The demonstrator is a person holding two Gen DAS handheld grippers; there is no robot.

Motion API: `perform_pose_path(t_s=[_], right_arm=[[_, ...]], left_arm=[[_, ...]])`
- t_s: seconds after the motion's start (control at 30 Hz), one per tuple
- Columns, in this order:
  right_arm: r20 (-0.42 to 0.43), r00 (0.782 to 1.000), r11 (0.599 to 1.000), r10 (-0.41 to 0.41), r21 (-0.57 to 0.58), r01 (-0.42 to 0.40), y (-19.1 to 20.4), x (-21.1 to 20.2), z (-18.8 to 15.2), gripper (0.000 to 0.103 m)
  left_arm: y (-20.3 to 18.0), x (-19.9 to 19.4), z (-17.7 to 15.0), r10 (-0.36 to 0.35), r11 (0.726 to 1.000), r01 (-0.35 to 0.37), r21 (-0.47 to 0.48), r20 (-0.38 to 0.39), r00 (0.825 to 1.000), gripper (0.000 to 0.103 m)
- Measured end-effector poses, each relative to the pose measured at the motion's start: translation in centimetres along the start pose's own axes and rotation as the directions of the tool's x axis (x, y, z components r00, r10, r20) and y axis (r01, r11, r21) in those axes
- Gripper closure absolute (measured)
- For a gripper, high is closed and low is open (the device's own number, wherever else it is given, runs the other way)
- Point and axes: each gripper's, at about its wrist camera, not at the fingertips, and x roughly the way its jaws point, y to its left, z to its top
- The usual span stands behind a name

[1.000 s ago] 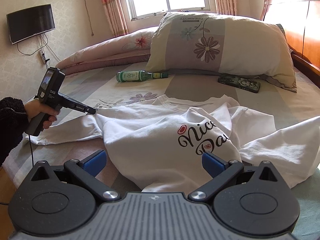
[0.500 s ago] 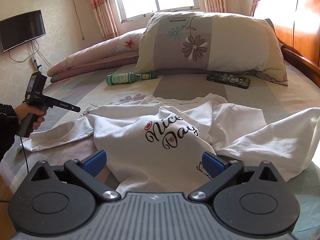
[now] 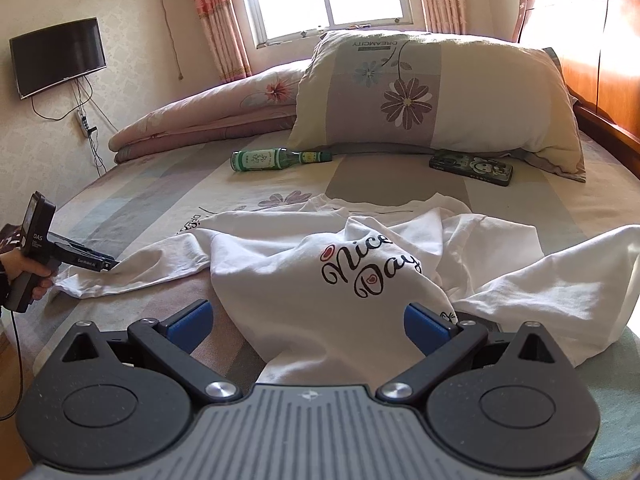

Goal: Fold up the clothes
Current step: 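Grasp the shirt body with the left gripper and smooth it flat, then open the left gripper and release the shirt fabric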

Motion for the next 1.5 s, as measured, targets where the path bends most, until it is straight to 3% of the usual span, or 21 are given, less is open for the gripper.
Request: perform_pose_path(t_s=[0.1, 0.17, 0.27, 0.3, 0.33, 0.37, 0.43, 0.5, 0.6, 0.7, 0.73, 0.83, 0.93, 1.1, 1.2, 1.3, 1.37, 1.43, 1.5], right_arm=[[-0.002, 1.000, 1.000, -0.004, -0.018, 0.004, 0.6, -0.1, 0.0, 0.000], [-0.003, 1.000, 1.000, -0.004, -0.021, 0.003, 0.9, -0.1, 0.0, 0.000], [-0.011, 1.000, 1.000, -0.003, -0.015, 0.002, 1.2, 0.1, -0.2, 0.000], [-0.014, 1.000, 1.000, -0.003, -0.015, 0.003, 1.4, 0.2, -0.3, 0.000], [-0.015, 1.000, 1.000, -0.004, -0.019, 0.003, 1.5, 0.3, -0.3, 0.000], [-0.017, 1.000, 1.000, -0.004, -0.024, 0.004, 1.7, 0.3, -0.4, 0.000], [-0.016, 1.000, 0.999, -0.008, -0.039, 0.007, 1.9, 0.3, -0.4, 0.000], [-0.016, 1.000, 0.999, -0.018, -0.049, 0.017, 2.0, 0.4, -0.3, 0.000], [-0.016, 1.000, 0.999, -0.026, -0.035, 0.026, 1.9, 0.6, -0.2, 0.000], [-0.012, 1.000, 0.999, -0.025, -0.035, 0.025, 2.0, 0.5, -0.1, 0.000], [-0.013, 1.000, 0.999, -0.027, -0.043, 0.027, 2.0, 0.5, -0.1, 0.000], [-0.012, 0.999, 0.998, -0.041, -0.057, 0.040, 2.2, 0.5, -0.2, 0.000], [-0.019, 0.999, 0.999, -0.030, -0.039, 0.029, 2.0, 0.7, -0.3, 0.000], [-0.013, 1.000, 0.999, -0.016, -0.046, 0.015, 2.4, 0.5, -0.3, 0.000], [-0.004, 1.000, 0.998, -0.018, -0.061, 0.018, 2.5, 0.1, -0.3, 0.000], [-0.002, 1.000, 0.998, -0.025, -0.062, 0.024, 2.3, 0.0, -0.3, 0.000], [-0.005, 1.000, 0.999, -0.021, -0.047, 0.021, 2.0, 0.0, -0.3, 0.000], [-0.004, 1.000, 0.999, -0.022, -0.047, 0.021, 2.1, -0.1, -0.3, 0.000], [-0.003, 1.000, 0.999, -0.022, -0.048, 0.022, 2.2, -0.3, -0.3, 0.000]], left_arm=[[-0.1, -0.1, 0.1, 0.003, 0.999, -0.003, 0.041, -0.005, 1.000, 0.066], [-0.5, 0.2, 0.3, 0.033, 0.994, -0.033, 0.101, -0.003, 0.999, 0.055], [-0.5, 0.9, 0.7, 0.031, 0.992, -0.030, 0.121, -0.010, 0.999, 0.053], [-0.2, 1.0, 1.0, 0.015, 0.995, -0.012, 0.097, -0.024, 1.000, 0.055], [0.1, 1.1, 1.2, -0.019, 0.998, 0.021, 0.061, -0.040, 0.999, 0.069], [0.3, 1.0, 1.2, -0.058, 0.998, 0.060, 0.036, -0.048, 0.997, 0.089], [-0.3, 0.7, 1.2, -0.056, 0.996, 0.059, 0.061, -0.050, 0.997, 0.100], [-0.3, 0.4, 1.3, -0.033, 0.998, 0.035, 0.049, -0.041, 0.999, 0.102], [1.7, -0.1, 2.5, 0.054, 0.997, -0.054, -0.048, 0.015, 0.998, 0.102], [3.5, -0.5, 3.9, 0.168, 0.978, -0.160, -0.135, 0.050, 0.985, 0.103], [4.1, -0.7, 4.3, 0.194, 0.971, -0.184, -0.151, 0.053, 0.980, 0.103], [5.2, -1.5, 4.5, 0.146, 0.967, -0.127, -0.223, 0.069, 0.987, 0.097], [4.3, -2.0, 3.9, 0.107, 0.979, -0.092, -0.182, 0.070, 0.992, 0.085], [3.0, -1.7, 1.6, 0.071, 0.988, -0.070, -0.141, 0.001, 0.997, 0.082], [3.0, -3.1, -0.5, 0.068, 0.981, -0.060, -0.185, 0.035, 0.997, 0.082], [4.4, -4.1, -2.9, 0.039, 0.962, -0.023, -0.271, 0.052, 0.998, 0.070], [5.3, -3.9, -4.4, 0.052, 0.949, -0.045, -0.313, 0.013, 0.999, 0.066], [6.0, -3.2, -5.9, 0.112, 0.939, -0.125, -0.320, -0.058, 0.992, 0.063], [7.0, -3.9, -7.1, 0.144, 0.919, -0.154, -0.363, -0.055, 0.988, 0.061]])
